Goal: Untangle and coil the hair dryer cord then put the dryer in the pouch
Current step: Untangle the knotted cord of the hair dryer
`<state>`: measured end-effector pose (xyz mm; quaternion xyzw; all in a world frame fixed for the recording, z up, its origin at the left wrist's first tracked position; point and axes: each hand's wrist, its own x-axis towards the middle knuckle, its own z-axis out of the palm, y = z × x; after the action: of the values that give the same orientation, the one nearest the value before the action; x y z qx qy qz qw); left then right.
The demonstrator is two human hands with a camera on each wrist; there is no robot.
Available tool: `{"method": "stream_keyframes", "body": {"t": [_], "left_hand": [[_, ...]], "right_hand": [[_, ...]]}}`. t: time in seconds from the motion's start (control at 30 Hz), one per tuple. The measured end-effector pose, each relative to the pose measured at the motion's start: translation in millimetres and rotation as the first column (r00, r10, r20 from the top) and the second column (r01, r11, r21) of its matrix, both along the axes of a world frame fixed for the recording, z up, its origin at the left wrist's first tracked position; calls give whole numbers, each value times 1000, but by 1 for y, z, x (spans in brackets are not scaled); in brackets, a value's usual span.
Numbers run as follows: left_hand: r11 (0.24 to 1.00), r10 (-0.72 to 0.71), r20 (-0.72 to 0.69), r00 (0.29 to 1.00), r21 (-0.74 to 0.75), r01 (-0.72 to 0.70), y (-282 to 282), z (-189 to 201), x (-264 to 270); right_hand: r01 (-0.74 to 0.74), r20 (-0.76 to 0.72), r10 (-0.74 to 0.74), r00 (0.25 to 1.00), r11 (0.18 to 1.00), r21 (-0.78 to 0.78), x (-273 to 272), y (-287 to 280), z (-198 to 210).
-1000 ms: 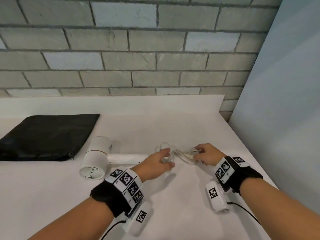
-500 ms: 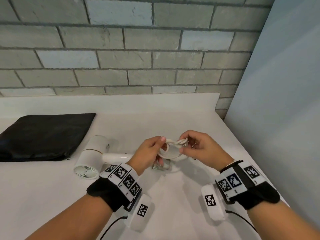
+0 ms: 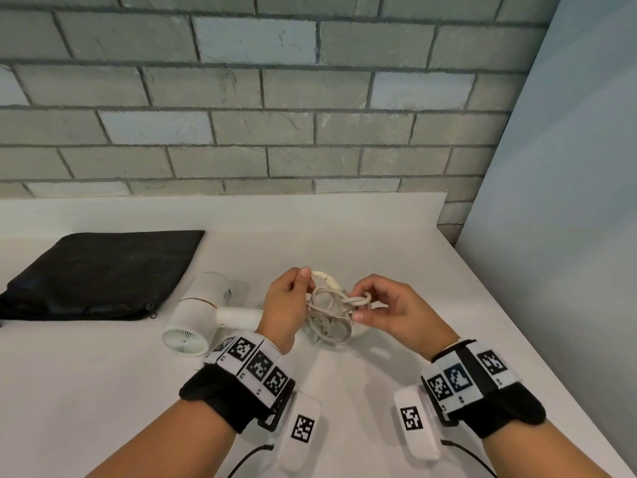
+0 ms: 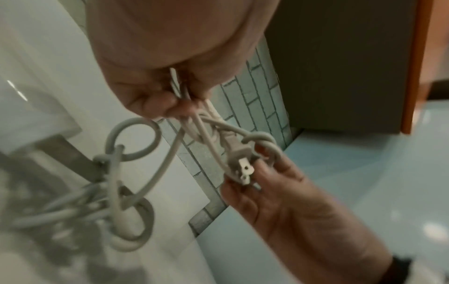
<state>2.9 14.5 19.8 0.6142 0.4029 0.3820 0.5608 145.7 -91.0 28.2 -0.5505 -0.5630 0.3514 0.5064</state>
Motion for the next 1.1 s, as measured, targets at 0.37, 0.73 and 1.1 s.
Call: {"method": "stream_keyframes", "body": {"t": [0.37,0.73,1.1], "left_hand": [[814,51,210,976,-575,81,10,3,-7],[916,-94,427,900,-318,246,7,25,-34],[944,-328,79,941,-14,330,-27,46,-26]], "right_hand": [[37,139,-60,989,986,165,-14,-1,0],[449,52,-452,891,892,48,-5,4,8],[121,-386,-133,913,991,-57,-26,4,39]]}}
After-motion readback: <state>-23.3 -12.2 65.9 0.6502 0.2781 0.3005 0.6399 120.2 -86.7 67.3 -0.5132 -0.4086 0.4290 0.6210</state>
